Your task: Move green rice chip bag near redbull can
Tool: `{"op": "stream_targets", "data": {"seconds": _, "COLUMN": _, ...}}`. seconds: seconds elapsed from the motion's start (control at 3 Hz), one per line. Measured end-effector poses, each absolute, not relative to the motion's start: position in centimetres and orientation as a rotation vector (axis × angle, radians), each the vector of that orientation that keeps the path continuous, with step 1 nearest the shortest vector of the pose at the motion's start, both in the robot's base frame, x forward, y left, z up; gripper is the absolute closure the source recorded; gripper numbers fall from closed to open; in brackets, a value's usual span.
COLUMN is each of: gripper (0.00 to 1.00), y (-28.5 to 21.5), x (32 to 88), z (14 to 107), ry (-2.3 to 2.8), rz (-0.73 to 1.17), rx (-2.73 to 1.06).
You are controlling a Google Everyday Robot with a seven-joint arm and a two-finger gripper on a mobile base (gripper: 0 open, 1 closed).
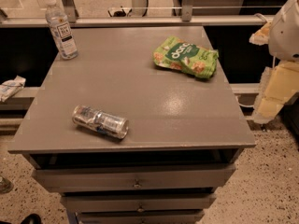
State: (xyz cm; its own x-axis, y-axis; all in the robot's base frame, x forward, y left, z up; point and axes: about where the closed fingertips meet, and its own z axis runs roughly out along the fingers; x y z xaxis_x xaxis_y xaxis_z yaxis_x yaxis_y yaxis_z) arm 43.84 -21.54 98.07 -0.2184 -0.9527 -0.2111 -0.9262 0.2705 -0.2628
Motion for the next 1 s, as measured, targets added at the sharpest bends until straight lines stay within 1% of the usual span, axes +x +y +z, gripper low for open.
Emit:
{"op": "stream_targets", "data": {"seconds": 0.33, "gripper": 0.00, "y": -21.5, "x": 43.8, "z": 98.1, "ry": 2.219, "rz": -0.114, "rx": -1.716}}
{"op": "stream_targets", "data": {"seconds": 0.67, "gripper": 0.00, "y": -21.7, "x": 45.2, "z": 97.0, "ry": 2.201, "rz": -0.071, "rx": -1.677}}
{"op": "stream_targets", "data": {"seconds": 1.0, "gripper": 0.00, "y": -21.4, "x": 50.1, "z": 94.5, "ry": 2.145, "rz": 0.021, "rx": -1.588}}
